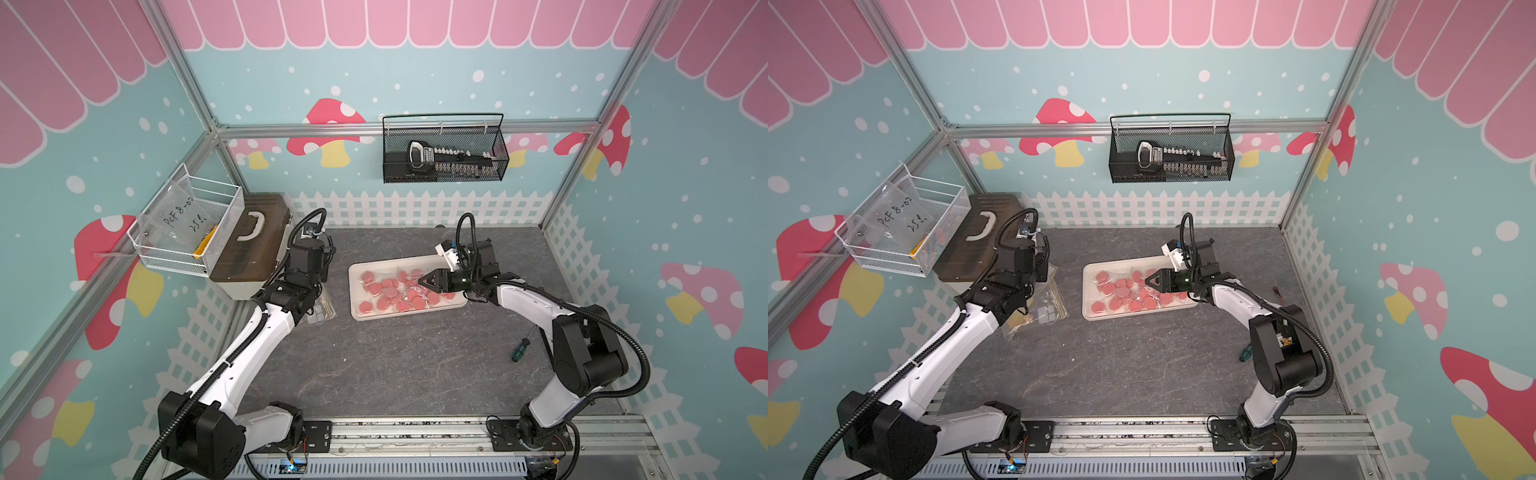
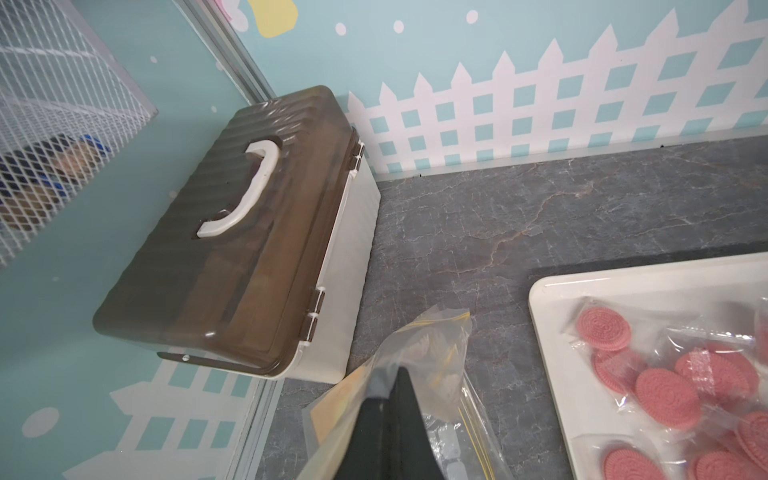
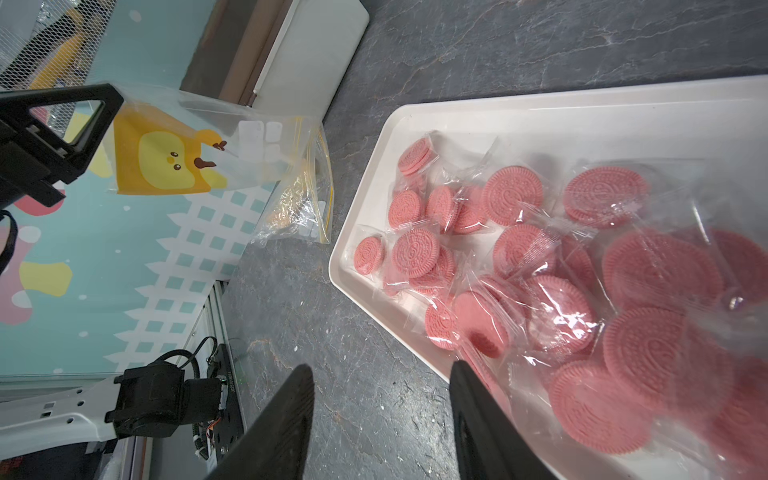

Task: Pour cookies out of the ziploc bag
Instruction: Place the ziploc bag in the ziploc bag.

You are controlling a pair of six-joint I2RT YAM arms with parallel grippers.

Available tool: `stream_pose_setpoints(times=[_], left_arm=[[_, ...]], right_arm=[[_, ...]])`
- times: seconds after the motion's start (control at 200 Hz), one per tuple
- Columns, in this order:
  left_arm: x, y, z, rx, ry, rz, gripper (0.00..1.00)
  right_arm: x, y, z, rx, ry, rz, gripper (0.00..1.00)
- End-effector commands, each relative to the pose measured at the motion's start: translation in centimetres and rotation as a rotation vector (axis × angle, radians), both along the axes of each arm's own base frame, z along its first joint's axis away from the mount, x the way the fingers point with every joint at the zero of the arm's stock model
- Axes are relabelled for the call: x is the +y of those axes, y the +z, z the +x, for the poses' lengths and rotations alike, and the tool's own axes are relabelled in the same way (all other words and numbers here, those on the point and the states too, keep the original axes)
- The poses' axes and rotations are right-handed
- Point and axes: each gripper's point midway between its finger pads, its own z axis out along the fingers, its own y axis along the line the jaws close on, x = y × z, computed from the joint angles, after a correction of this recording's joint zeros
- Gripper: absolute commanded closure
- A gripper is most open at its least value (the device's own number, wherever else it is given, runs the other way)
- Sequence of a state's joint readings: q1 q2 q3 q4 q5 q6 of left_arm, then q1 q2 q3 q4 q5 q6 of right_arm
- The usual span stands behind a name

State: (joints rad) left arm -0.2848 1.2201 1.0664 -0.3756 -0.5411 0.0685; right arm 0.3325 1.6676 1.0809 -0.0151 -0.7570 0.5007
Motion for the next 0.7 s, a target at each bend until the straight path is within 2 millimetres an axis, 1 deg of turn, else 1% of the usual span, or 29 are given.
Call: stream_pose_setpoints(times=[0.0,0.27,0.36,0.61,0.695], left_arm=[[0.1,0.5,-0.2,-0.041,-0.029,0.000,0.97],[0.8,-1.8,-1.5,0.002,-0.013,0.006,0.96],[0.6,-2.5,-2.2,0.011,-0.035,-0.007,0.96],[1.0,-3.0,-4.5,0.002,-0.036,-0.029,0.88],[0.9,-3.7,-4.9,0.033,-0.036,-0.044,0.84]], right_arm=[[-0.4,0.6,-0.6,-0.026,0.014,-0.001,0.47],[-0.9,0.4,-0.5,-0.018,0.018,-0.006,0.47],[-1.0,0.4,-0.4,-0.016,0.016,-0.005,0.47],[-1.0,0.4,-0.2,-0.014,0.015,-0.004,0.47],[-1.1,0.2,-0.1,-0.010,0.013,-0.005,0.47]])
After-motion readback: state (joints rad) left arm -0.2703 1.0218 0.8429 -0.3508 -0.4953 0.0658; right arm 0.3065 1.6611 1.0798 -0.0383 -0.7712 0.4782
